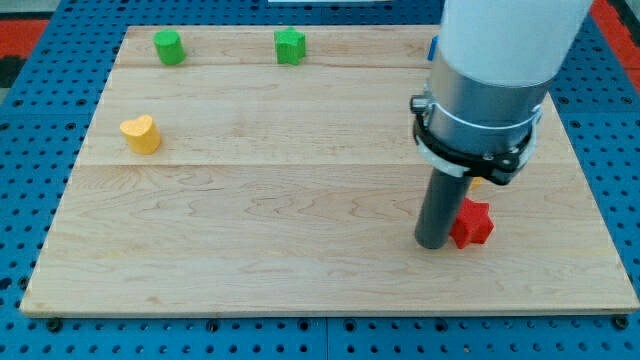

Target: Place the red star below the yellow hexagon

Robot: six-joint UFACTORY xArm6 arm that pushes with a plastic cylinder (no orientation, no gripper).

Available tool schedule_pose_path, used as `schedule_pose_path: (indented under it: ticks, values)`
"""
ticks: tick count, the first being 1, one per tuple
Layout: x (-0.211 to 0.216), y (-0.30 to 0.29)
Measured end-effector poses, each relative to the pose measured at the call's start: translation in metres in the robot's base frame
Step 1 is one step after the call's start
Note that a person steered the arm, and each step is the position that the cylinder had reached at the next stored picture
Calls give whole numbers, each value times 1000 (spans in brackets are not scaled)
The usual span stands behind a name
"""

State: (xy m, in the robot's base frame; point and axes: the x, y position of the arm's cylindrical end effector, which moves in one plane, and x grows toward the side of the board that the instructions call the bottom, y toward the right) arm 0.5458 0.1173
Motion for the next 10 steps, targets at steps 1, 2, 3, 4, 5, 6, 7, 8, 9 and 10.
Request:
schedule_pose_path:
  ticks: [1, 2, 3, 4, 5, 6, 7, 8, 9, 10]
  values:
    - [-3, 31]
    - [-14, 47]
    - [8, 35]
    - [41, 117]
    - [13, 184]
    - [-41, 189]
    - [-47, 133]
    - [-46, 84]
    - [-45, 49]
    - [-45, 56]
